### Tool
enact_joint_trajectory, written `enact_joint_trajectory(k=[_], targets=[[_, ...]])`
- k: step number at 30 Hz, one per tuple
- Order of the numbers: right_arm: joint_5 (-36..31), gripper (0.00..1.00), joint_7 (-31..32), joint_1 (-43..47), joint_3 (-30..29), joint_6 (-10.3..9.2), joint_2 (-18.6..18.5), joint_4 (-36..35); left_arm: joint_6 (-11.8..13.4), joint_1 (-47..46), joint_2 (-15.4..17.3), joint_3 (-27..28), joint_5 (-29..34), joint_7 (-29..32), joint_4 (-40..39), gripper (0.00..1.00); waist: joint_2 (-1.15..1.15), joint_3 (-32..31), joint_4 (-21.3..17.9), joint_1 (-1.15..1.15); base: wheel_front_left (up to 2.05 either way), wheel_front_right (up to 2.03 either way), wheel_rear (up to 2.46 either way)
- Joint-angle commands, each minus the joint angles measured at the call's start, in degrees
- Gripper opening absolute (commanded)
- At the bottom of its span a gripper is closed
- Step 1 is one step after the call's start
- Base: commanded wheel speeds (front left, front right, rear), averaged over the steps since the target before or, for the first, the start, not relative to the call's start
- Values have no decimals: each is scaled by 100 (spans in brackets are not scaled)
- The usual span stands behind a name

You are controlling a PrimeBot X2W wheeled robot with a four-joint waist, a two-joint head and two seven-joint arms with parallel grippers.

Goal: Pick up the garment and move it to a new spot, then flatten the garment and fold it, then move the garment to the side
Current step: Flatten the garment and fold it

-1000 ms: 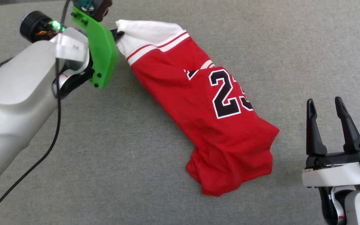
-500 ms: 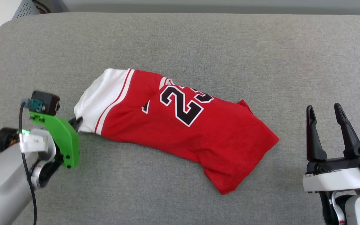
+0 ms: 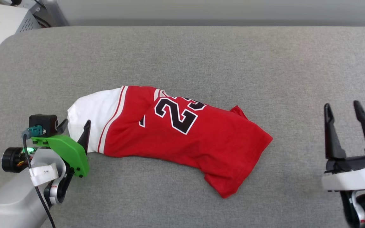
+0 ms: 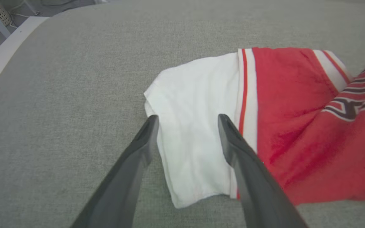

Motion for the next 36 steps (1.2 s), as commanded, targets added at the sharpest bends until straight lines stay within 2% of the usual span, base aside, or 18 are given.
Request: enact_joint_trajectory(k=[1,3,7,10,14,19,24,28,31,36], targets=[[-33,100,-34,-194,-68,-5,-131,-93,164,107,-43,89,195,-136,-46,100,0,-161,59,0,0,0,0],[-1,100,-34,-362,-141,-5,-316,-193,413,140,-101,275,494,-215,-223,100,0,-251,123,0,0,0,0],[166,100,-34,-734,0,-5,-832,-189,963,477,-309,1204,1487,-228,-1038,100,0,-372,253,0,0,0,0],[473,100,-34,-1091,405,-5,-1353,-13,1314,988,-525,1854,2311,-229,-1604,100,0,-445,331,0,0,0,0],[1068,100,145,-1674,1287,-5,-2162,407,1512,1591,-920,2458,3105,-230,-2141,100,0,-464,402,0,0,0,0],[2124,100,1348,-2541,2632,-5,-3065,647,1399,2087,-1374,3010,3813,-231,-2526,100,0,-378,517,0,0,0,0],[3312,100,3121,-3396,4003,-5,-3690,817,1090,2332,-1832,3506,4337,-231,-2658,100,0,-157,689,0,0,0,0],[4013,100,4351,-3874,4698,-5,-3827,1037,853,2371,-2170,3801,4673,-231,-2725,100,0,78,842,0,0,0,0],[4295,100,5023,-4152,5065,-5,-3802,1246,692,2351,-2402,3998,4885,-231,-2788,100,0,285,950,0,0,0,0],[4350,100,5324,-4580,5571,-5,-3504,1750,434,2269,-2736,4291,5186,-231,-2840,100,0,650,1079,0,0,0,0]])
